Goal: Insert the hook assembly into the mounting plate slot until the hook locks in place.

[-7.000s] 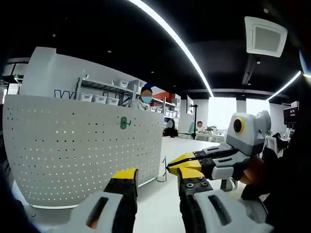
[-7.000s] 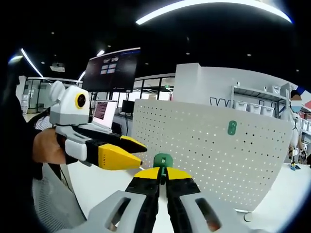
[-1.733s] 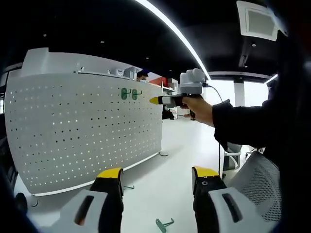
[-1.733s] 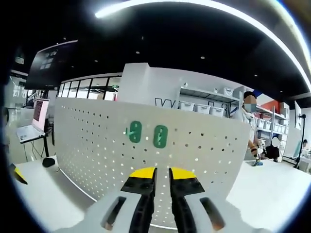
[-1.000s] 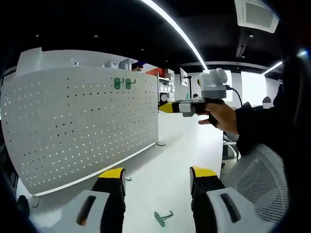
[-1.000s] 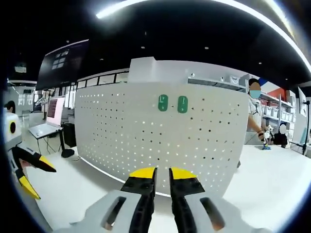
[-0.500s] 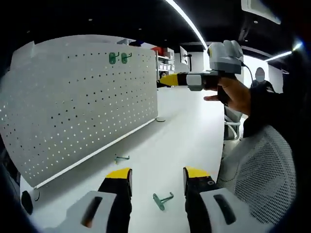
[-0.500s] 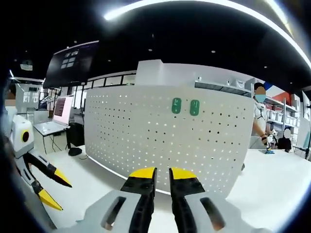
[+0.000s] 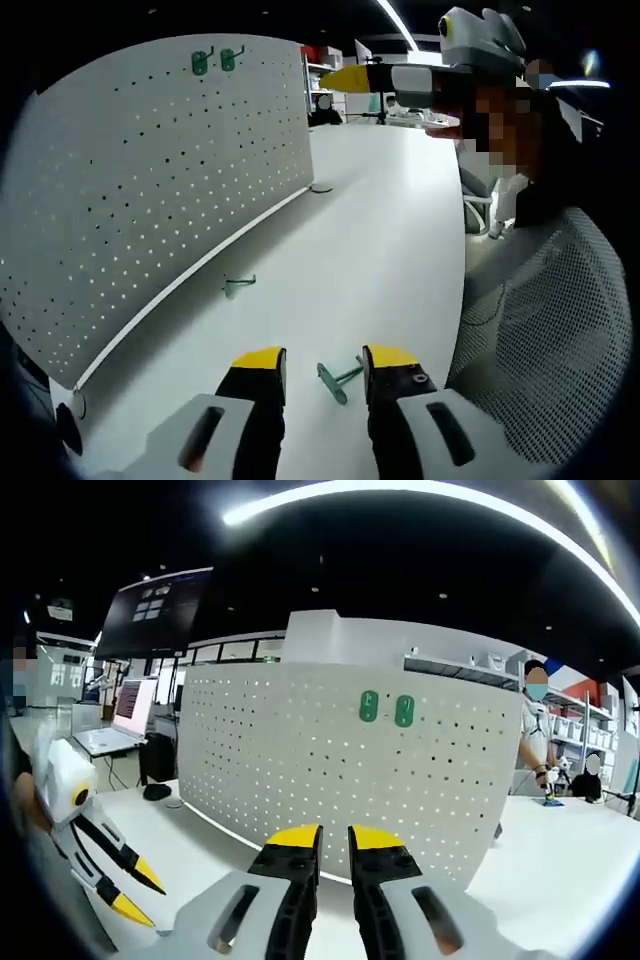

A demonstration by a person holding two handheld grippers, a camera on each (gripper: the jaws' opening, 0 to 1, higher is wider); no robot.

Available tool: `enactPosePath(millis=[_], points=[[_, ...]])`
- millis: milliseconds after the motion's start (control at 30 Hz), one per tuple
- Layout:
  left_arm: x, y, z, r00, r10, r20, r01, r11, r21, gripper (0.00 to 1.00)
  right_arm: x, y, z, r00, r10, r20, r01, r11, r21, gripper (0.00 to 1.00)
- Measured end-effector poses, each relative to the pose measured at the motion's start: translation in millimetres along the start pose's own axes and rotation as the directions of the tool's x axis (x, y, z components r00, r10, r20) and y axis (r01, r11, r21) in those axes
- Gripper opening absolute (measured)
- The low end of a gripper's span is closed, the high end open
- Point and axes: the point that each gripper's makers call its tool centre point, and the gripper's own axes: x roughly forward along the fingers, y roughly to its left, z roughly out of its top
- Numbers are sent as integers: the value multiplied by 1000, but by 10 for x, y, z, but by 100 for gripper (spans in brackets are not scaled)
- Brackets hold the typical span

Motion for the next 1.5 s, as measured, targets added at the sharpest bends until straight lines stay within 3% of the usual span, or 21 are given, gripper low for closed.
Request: enactPosePath(millis=[267, 567, 1500], points=[[216, -11, -177, 996, -19, -90, 22, 999, 39, 25, -7, -62, -28, 1000, -11, -4, 11, 1000, 11, 9], [345, 46, -329, 991, -7, -134, 14, 998, 53, 19, 5, -71, -52, 1000, -9, -11, 9, 1000, 14, 9], [319, 163, -466, 985, 28, -169, -18, 998, 58, 3, 21, -22, -94, 1000, 13, -25, -13, 1000, 14, 10]])
